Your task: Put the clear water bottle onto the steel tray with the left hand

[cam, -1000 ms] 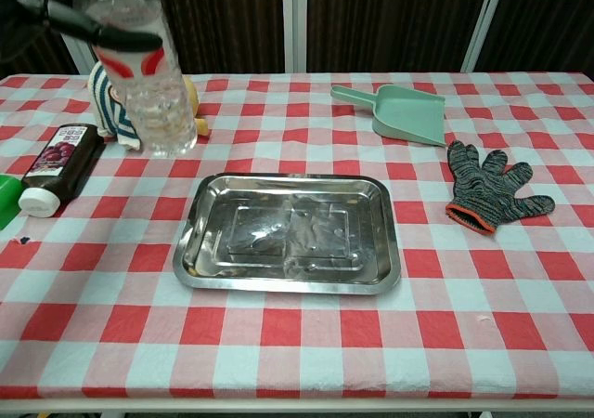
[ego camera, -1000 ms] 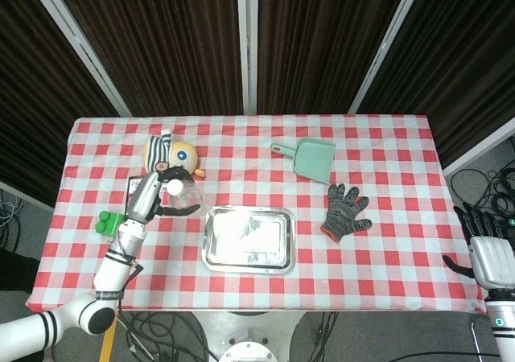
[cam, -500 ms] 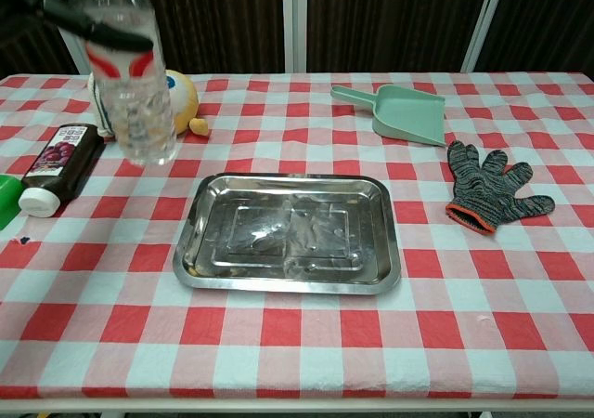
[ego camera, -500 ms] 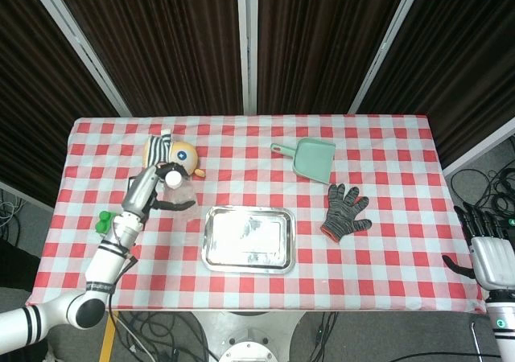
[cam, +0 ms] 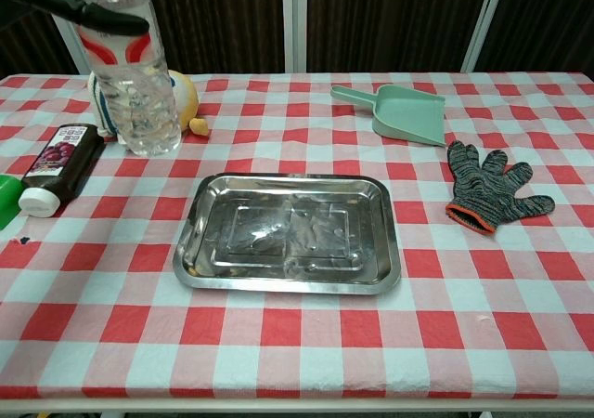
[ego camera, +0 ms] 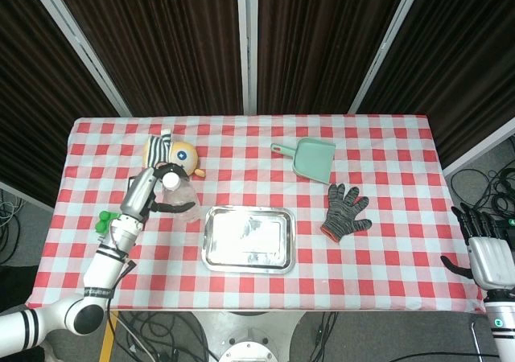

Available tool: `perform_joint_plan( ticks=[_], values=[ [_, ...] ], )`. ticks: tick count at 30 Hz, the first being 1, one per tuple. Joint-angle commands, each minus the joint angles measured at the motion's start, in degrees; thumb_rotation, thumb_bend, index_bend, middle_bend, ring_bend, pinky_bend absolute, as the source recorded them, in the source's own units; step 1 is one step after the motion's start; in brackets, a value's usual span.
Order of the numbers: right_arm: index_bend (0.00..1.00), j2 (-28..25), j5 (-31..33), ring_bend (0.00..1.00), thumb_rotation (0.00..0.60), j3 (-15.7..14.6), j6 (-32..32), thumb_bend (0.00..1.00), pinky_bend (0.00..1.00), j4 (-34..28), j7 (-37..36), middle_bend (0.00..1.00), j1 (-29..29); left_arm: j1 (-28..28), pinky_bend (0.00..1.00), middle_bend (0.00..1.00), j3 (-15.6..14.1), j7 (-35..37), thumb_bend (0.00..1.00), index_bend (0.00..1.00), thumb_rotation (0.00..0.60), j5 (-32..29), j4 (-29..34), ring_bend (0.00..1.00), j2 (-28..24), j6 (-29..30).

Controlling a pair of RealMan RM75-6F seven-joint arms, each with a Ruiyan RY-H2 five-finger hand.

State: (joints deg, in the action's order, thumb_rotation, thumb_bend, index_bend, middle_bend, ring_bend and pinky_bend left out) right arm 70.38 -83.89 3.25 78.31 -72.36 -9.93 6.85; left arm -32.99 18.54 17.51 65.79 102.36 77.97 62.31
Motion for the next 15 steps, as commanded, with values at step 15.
perform_joint_plan(
  ticks=[15],
  values=[
    [0.0,0.0,0.2,0.0,0.6,0.0,0.0,0.12,0.0,0.4,-0.2,0.0,-0.1,-2.4,0.57,0.65,0.1,-0.2,0.18,0.58,0.6,0.2,-2.5,0.52,3.6,-4.9]
  ],
)
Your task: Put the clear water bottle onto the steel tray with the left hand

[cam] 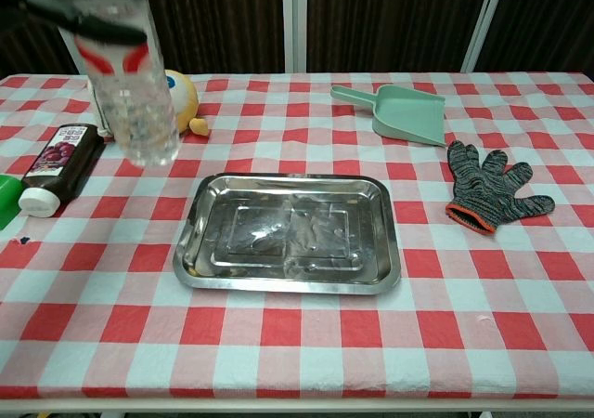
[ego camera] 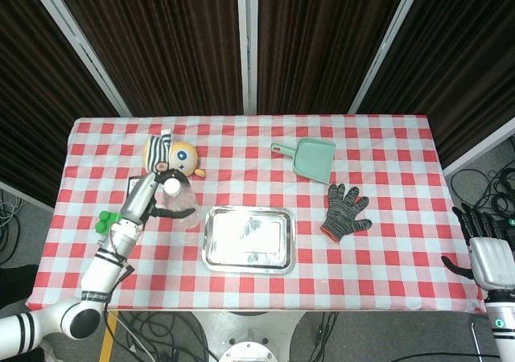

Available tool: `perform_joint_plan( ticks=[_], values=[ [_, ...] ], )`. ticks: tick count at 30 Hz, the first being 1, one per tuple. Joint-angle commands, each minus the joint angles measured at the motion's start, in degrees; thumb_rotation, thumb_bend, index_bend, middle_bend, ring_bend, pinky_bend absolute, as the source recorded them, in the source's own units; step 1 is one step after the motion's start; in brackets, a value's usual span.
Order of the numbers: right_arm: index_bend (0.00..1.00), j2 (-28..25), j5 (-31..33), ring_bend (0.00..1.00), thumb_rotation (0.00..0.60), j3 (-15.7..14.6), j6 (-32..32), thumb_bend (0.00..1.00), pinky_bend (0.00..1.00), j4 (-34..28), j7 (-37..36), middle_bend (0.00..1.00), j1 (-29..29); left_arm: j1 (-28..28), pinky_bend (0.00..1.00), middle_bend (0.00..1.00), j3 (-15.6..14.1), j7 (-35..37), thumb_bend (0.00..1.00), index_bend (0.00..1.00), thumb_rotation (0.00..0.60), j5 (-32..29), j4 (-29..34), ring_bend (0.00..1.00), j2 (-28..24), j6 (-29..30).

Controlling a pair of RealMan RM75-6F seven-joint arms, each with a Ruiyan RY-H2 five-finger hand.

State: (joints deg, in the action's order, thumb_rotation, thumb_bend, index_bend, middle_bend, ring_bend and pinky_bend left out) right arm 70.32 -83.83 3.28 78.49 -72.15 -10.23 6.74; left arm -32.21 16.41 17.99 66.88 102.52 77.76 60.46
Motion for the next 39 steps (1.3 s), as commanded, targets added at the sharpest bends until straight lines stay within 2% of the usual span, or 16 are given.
perform_joint_plan(
  ticks=[1,5,9,12,16,19,22,24,29,35,39],
  values=[
    [0.0,0.2,0.2,0.0,0.6,0.0,-0.2,0.12,0.0,0.3,0.1,0.0,0.0,-4.0,0.57,0.65,2.6,-1.0,0.18,0.58,0.6,-0.8,-2.2,0.52,4.4,-3.5],
    [0.0,0.4,0.6,0.0,0.6,0.1,-0.8,0.12,0.0,0.7,0.1,0.0,0.2,-5.2,0.57,0.65,3.1,-2.6,0.18,0.58,0.6,0.0,0.1,0.52,5.3,-2.7],
    [0.0,0.2,0.4,0.0,0.6,0.1,-0.6,0.12,0.0,0.7,-0.5,0.0,0.2,-0.2,0.57,0.65,2.1,-2.7,0.18,0.58,0.6,-1.3,-1.0,0.52,-1.4,1.1],
    [0.0,0.4,0.4,0.0,0.6,0.0,-0.7,0.12,0.0,1.0,-0.5,0.0,0.2,2.2,0.57,0.65,1.7,-0.5,0.18,0.58,0.6,-2.6,-1.2,0.52,-4.3,1.8],
    [0.0,0.5,0.3,0.0,0.6,-0.2,-1.0,0.12,0.0,0.9,0.1,0.0,0.2,-0.3,0.57,0.65,-0.1,-0.8,0.18,0.58,0.6,2.9,0.8,0.52,-1.0,-0.6],
    [0.0,0.4,0.4,0.0,0.6,0.0,-0.4,0.12,0.0,0.7,0.2,0.0,0.0,-1.5,0.57,0.65,1.0,-1.4,0.18,0.57,0.6,4.5,2.6,0.52,0.4,0.5],
    [0.0,0.2,0.5,0.0,0.6,0.2,-0.3,0.12,0.0,0.7,-0.3,0.0,0.0,-1.2,0.57,0.65,2.5,-2.0,0.18,0.57,0.6,2.8,2.2,0.52,-0.2,2.5],
    [0.0,0.3,0.7,0.0,0.6,0.2,-0.9,0.12,0.0,0.9,-0.5,0.0,0.2,-2.1,0.57,0.65,3.2,-2.0,0.18,0.57,0.6,0.3,2.7,0.52,1.2,1.6],
    [0.0,0.2,0.5,0.0,0.6,0.0,-1.0,0.12,0.0,0.8,-0.6,0.0,0.1,-4.8,0.57,0.65,1.1,-5.0,0.18,0.57,0.6,1.6,1.8,0.52,5.3,-0.6],
    [0.0,0.5,0.6,0.0,0.6,-0.2,-2.0,0.12,0.0,1.3,-0.8,0.0,0.5,-2.6,0.57,0.65,1.2,-4.5,0.18,0.57,0.6,-1.5,0.9,0.52,2.4,0.6],
    [0.0,0.7,0.3,0.0,0.6,-0.4,-1.7,0.12,0.0,1.3,-0.2,0.0,0.4,-2.7,0.57,0.65,0.4,-4.0,0.18,0.57,0.6,0.9,1.2,0.52,4.4,1.5]
  ],
)
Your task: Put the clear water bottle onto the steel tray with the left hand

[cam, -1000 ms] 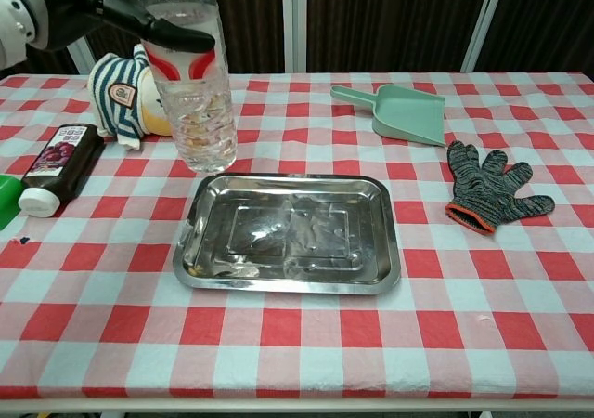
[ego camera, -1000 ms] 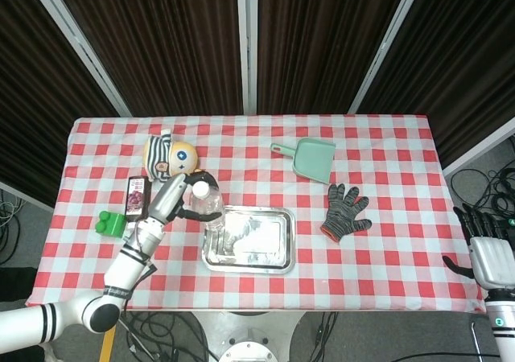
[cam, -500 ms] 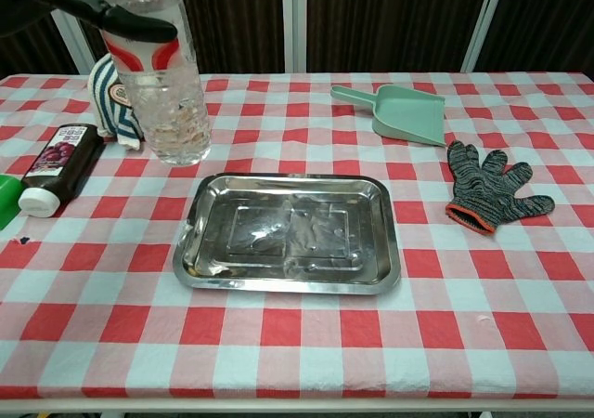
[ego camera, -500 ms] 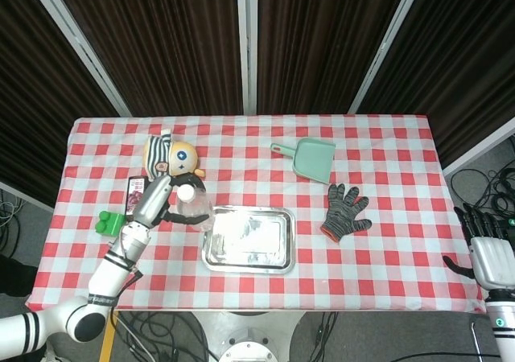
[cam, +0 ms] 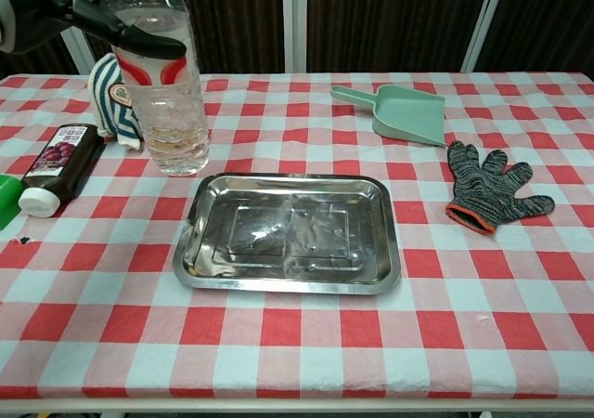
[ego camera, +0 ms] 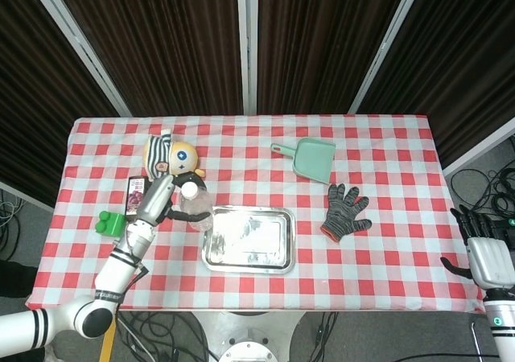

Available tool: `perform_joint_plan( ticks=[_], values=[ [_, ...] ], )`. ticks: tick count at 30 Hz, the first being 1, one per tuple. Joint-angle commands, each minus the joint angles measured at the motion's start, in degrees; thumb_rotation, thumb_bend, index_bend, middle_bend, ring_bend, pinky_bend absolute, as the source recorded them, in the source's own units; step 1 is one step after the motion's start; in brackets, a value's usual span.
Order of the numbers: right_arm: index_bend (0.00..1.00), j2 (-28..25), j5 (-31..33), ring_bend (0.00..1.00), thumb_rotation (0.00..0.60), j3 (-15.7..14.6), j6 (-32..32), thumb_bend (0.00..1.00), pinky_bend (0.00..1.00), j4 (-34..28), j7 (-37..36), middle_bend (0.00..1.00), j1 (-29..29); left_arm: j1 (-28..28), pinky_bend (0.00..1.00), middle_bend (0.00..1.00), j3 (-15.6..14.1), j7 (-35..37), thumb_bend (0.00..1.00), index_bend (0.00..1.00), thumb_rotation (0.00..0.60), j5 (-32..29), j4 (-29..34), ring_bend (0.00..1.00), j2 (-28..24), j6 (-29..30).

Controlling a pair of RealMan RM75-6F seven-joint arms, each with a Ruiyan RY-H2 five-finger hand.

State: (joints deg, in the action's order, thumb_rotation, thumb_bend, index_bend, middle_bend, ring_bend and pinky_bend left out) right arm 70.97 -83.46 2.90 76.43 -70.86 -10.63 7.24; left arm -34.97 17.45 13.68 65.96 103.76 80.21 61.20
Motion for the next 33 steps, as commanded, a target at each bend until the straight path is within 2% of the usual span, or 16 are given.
perform_joint_plan(
  ticks=[1,6,18,30,33],
  values=[
    [0.0,0.0,-0.1,0.0,0.6,0.0,0.6,0.12,0.0,-0.1,0.2,0.0,-0.2,-0.1,0.57,0.65,-0.9,0.4,0.18,0.57,0.6,2.4,-0.3,0.52,2.8,1.1],
    [0.0,-0.3,0.6,0.0,0.6,0.6,0.9,0.12,0.0,-0.3,-0.1,0.0,-0.4,-0.4,0.57,0.65,-2.9,-0.6,0.18,0.58,0.6,6.2,-3.9,0.52,8.6,3.6],
    [0.0,-0.2,1.1,0.0,0.6,0.6,-0.3,0.12,0.0,0.3,-0.4,0.0,-0.1,-0.6,0.57,0.65,-5.5,1.8,0.18,0.57,0.6,8.9,-13.4,0.52,19.4,5.0],
    [0.0,0.1,1.3,0.0,0.6,0.6,-0.8,0.12,0.0,0.6,-0.2,0.0,0.1,0.8,0.56,0.64,-7.2,4.8,0.17,0.56,0.6,11.0,-18.9,0.51,22.1,5.6],
    [0.0,0.2,1.5,0.0,0.6,0.7,-0.8,0.12,0.0,0.8,-0.2,0.0,0.1,1.0,0.53,0.6,-7.7,5.9,0.14,0.51,0.6,12.2,-19.3,0.48,21.7,5.7]
  ],
)
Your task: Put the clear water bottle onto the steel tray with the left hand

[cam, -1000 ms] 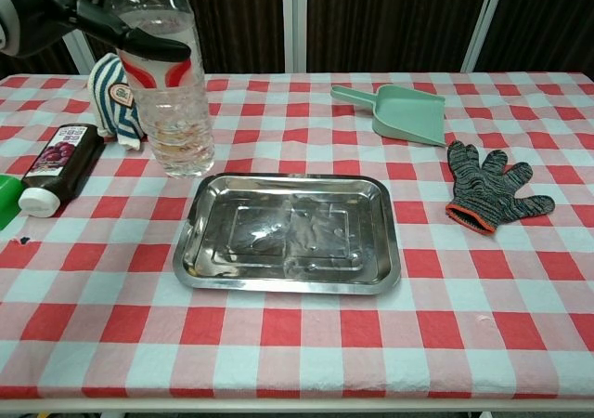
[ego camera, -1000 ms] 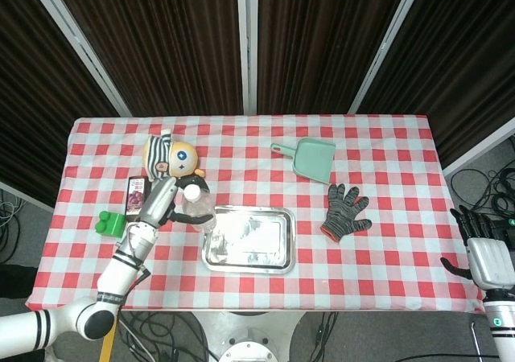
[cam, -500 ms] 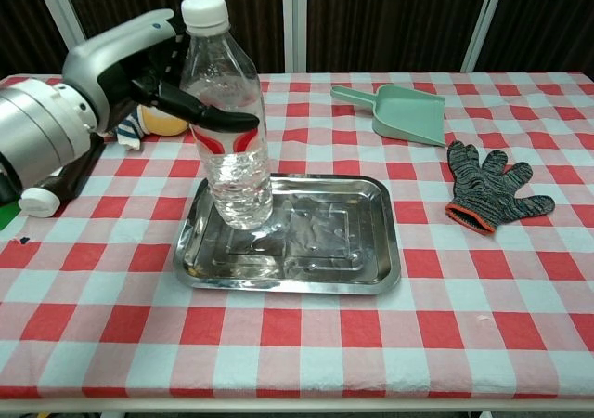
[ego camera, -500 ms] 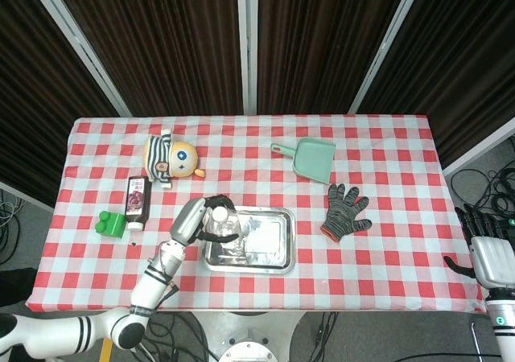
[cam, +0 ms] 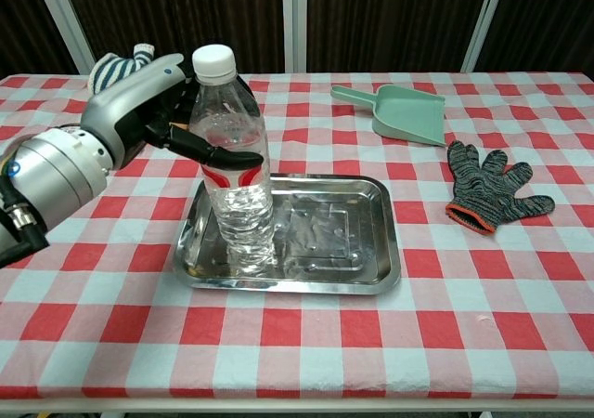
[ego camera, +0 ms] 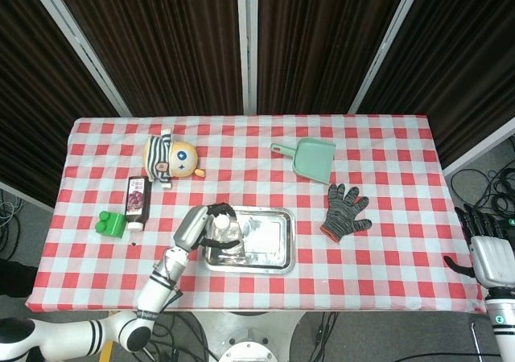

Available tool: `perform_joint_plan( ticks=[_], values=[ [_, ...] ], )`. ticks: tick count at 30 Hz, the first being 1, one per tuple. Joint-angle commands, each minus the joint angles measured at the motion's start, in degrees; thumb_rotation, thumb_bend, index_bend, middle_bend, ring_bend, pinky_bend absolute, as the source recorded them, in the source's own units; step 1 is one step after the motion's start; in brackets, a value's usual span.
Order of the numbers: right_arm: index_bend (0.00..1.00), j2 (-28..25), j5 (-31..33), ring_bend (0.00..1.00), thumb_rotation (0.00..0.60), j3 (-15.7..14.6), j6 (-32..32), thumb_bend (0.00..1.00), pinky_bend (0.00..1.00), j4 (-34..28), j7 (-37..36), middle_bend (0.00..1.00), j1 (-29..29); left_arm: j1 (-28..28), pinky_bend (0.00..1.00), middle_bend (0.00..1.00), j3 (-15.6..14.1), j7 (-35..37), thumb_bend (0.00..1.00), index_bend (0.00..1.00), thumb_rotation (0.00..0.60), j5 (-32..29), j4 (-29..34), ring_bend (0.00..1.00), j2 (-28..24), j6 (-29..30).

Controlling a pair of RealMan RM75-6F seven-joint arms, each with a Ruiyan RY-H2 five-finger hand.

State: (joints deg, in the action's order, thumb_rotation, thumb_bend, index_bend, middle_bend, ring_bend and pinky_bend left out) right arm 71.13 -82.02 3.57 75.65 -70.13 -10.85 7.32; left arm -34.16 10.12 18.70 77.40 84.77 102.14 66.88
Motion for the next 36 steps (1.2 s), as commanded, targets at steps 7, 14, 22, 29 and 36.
perform_joint_plan(
  ticks=[7,14,22,29,36],
  values=[
    [0.0,0.0,0.3,0.0,0.6,0.2,-0.1,0.12,0.0,0.0,0.0,0.0,0.0,-0.1,0.35,0.36,-1.3,3.9,0.04,0.28,0.6,2.0,0.7,0.26,-2.4,-2.5],
    [0.0,-0.2,0.1,0.0,0.6,0.2,0.0,0.12,0.0,-0.3,-0.3,0.0,0.0,0.5,0.29,0.31,-0.9,4.0,0.01,0.22,0.6,2.8,2.7,0.22,-3.1,-1.3],
    [0.0,-0.5,-0.1,0.0,0.6,0.1,0.3,0.12,0.0,-0.4,-0.9,0.0,-0.1,-0.1,0.24,0.29,4.3,-2.8,0.0,0.21,0.6,0.8,14.5,0.2,-10.0,-0.1],
    [0.0,-0.6,-0.6,0.0,0.6,0.0,0.8,0.12,0.0,-0.7,-0.9,0.0,-0.2,-0.4,0.23,0.29,11.2,-10.6,0.0,0.21,0.6,-4.5,25.9,0.2,-19.4,1.0],
    [0.0,-0.7,-1.2,0.0,0.6,-0.2,1.6,0.12,0.0,-1.1,-0.7,0.0,-0.4,2.4,0.24,0.29,13.1,-18.1,0.07,0.22,0.6,-6.3,20.7,0.2,-25.7,6.8]
  ],
)
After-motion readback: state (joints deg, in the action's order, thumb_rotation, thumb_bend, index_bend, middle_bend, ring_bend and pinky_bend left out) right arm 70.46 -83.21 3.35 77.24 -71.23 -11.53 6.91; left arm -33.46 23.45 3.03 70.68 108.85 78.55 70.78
